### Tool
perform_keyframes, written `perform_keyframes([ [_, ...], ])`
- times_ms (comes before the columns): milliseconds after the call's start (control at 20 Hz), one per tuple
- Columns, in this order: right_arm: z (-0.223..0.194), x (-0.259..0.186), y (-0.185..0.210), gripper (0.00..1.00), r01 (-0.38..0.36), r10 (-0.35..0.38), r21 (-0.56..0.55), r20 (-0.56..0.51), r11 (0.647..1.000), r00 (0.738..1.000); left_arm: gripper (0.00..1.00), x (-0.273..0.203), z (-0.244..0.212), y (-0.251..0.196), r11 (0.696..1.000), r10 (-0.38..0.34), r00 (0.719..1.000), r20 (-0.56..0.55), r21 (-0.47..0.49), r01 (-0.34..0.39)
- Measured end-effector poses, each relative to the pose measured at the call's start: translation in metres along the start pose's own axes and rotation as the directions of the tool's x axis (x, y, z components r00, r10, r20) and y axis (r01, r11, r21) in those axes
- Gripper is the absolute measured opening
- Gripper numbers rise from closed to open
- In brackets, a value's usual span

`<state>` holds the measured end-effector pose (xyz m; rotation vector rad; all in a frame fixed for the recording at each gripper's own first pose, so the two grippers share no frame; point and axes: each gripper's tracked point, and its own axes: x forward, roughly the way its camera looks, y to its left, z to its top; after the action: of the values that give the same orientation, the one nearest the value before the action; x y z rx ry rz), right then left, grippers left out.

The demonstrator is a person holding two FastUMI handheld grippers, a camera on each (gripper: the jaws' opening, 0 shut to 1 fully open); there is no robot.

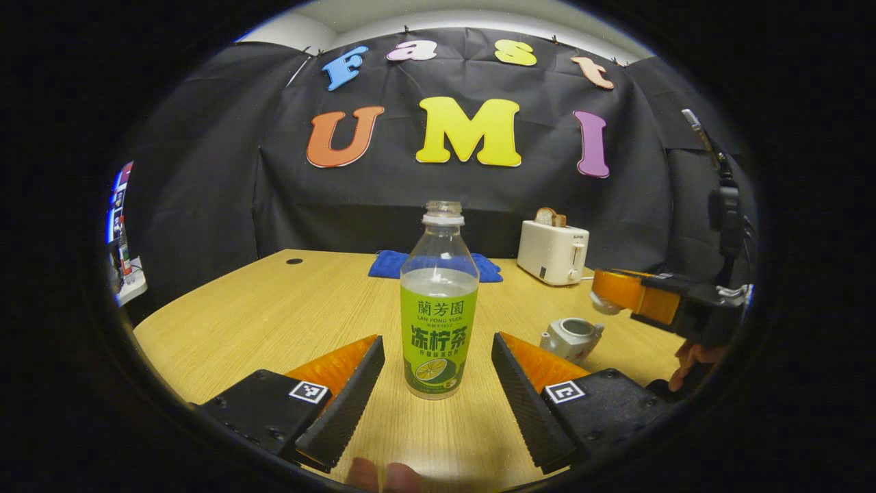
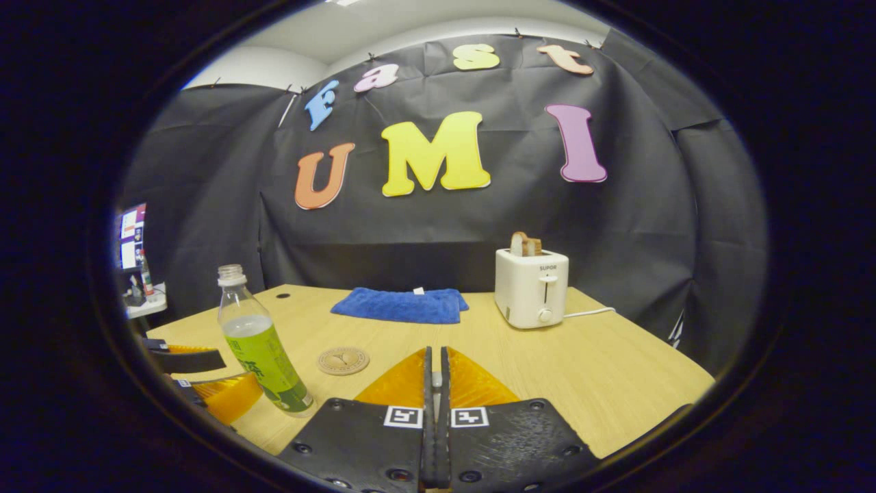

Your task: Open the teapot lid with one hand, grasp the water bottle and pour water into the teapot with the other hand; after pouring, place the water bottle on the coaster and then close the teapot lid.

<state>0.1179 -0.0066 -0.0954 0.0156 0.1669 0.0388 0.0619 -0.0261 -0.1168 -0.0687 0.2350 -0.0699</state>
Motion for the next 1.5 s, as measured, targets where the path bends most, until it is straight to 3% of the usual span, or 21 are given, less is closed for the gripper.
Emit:
perform_keyframes([
  [500,0.002,-0.012,-0.015,0.00,0.008,-0.008,-0.011,0.005,1.000,1.000,0.98,0.034,-0.021,0.004,0.999,0.018,0.998,-0.064,0.038,-0.015],
  [700,0.001,-0.014,-0.017,0.00,0.002,-0.002,-0.007,0.001,1.000,1.000,0.79,0.037,-0.020,0.004,0.998,0.021,0.997,-0.070,0.059,-0.017],
  [850,0.002,-0.016,-0.018,0.00,-0.007,0.007,-0.008,0.002,1.000,1.000,0.77,0.037,-0.019,0.007,0.992,0.044,0.995,-0.090,0.123,-0.033],
  [1000,0.001,-0.018,-0.020,0.00,-0.021,0.021,-0.007,-0.004,1.000,1.000,0.75,0.033,-0.013,0.020,0.972,0.117,0.987,-0.109,0.216,-0.091],
  [1100,0.000,-0.020,-0.023,0.00,-0.028,0.028,-0.004,-0.005,1.000,1.000,0.74,0.028,0.000,0.031,0.938,0.176,0.980,-0.095,0.318,-0.138],
  [1250,-0.001,-0.023,-0.030,0.00,-0.038,0.038,0.007,-0.007,0.999,0.999,0.74,0.021,0.022,0.044,0.859,0.241,0.969,-0.054,0.476,-0.187],
  [1500,-0.004,-0.031,-0.044,0.00,-0.043,0.044,0.012,-0.013,0.999,0.999,0.73,0.018,0.043,0.052,0.670,0.305,0.952,-0.017,0.714,-0.202],
])
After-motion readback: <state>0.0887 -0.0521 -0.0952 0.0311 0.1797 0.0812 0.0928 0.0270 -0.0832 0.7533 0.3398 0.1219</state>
